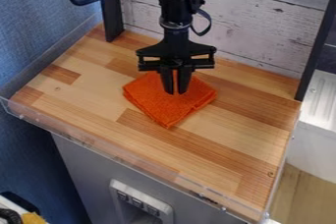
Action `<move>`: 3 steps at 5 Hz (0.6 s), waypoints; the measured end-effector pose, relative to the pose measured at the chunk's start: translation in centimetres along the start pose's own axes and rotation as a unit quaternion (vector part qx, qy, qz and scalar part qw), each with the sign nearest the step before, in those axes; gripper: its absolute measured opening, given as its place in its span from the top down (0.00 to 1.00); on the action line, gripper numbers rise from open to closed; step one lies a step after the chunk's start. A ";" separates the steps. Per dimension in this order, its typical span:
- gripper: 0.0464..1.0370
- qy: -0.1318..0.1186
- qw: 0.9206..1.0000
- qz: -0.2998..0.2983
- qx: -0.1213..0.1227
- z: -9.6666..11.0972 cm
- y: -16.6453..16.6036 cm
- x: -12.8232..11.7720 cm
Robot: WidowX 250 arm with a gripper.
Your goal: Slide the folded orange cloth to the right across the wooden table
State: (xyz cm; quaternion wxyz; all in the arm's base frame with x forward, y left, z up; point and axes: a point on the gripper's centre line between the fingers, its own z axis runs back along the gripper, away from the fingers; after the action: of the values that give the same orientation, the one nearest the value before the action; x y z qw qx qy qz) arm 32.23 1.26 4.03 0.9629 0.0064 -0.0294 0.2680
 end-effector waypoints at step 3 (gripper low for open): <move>0.98 0.022 0.999 0.020 0.015 -0.1 0.8 0.3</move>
State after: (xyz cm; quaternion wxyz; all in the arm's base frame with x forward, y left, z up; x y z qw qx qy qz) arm 32.05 2.09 3.92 0.9577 0.0139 -0.0044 0.2873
